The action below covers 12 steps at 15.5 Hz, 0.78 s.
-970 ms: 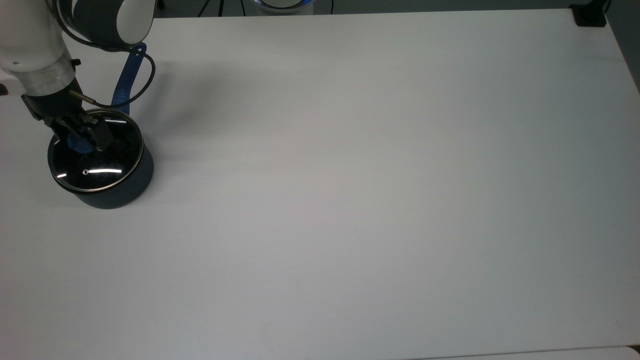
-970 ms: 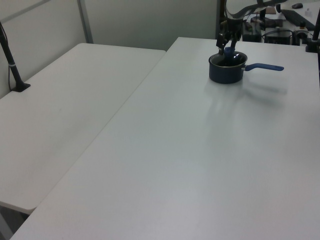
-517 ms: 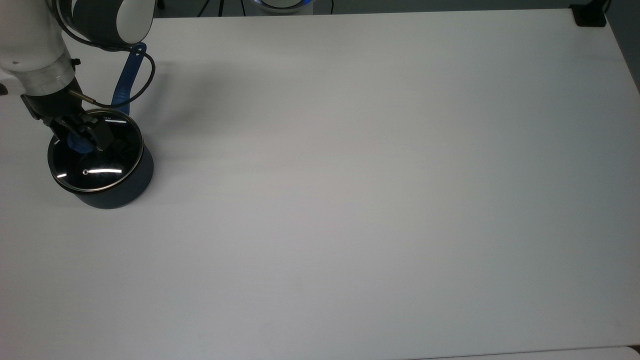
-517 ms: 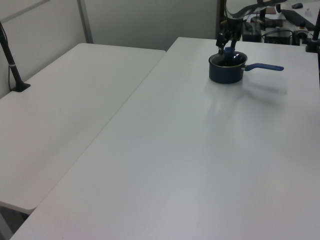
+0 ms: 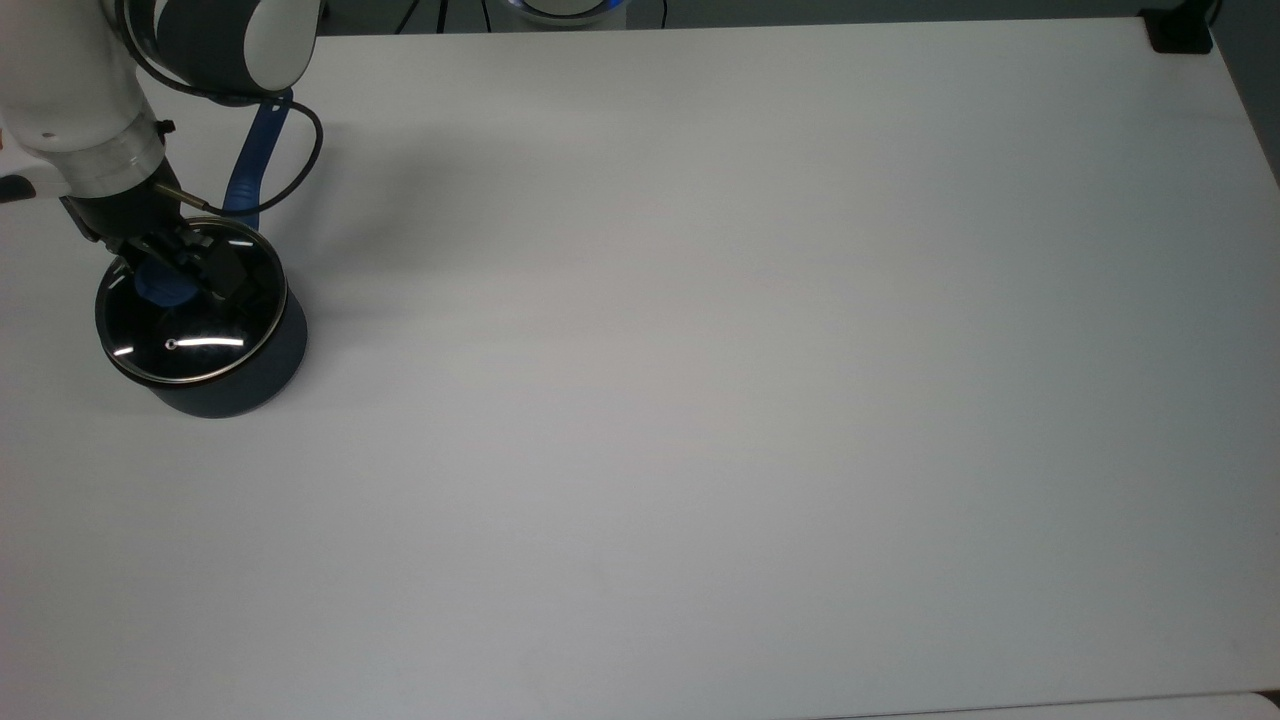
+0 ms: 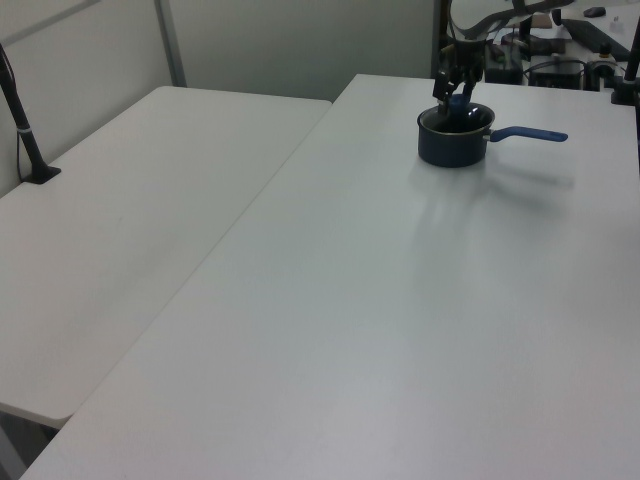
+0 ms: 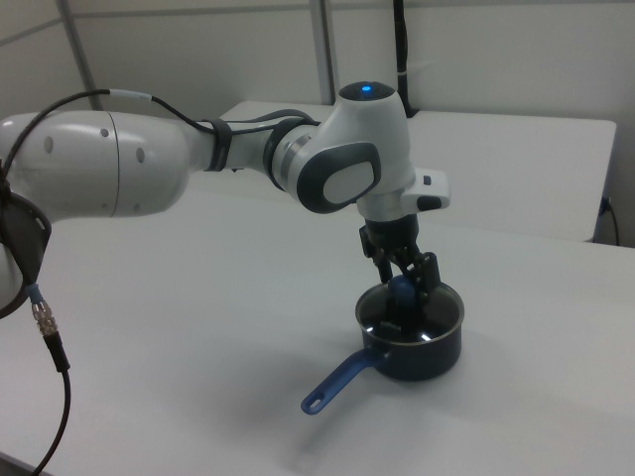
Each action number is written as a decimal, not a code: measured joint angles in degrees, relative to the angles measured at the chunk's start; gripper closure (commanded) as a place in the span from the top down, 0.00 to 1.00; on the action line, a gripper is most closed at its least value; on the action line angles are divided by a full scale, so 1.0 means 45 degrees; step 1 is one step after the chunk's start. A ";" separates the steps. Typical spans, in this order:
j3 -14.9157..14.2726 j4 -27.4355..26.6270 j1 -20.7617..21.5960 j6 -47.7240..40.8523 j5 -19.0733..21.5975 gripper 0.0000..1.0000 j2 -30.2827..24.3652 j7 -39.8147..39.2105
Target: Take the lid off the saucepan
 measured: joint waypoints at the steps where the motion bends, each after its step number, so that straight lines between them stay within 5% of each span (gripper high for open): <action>1: -0.0001 0.0000 0.0002 0.0000 -0.0001 0.73 0.0000 0.0000; 4: -0.0020 -0.0003 -0.0007 0.0000 -0.0008 0.63 0.0000 -0.0032; 12: -0.0022 -0.0001 0.0000 -0.0001 -0.0009 0.63 0.0001 -0.0060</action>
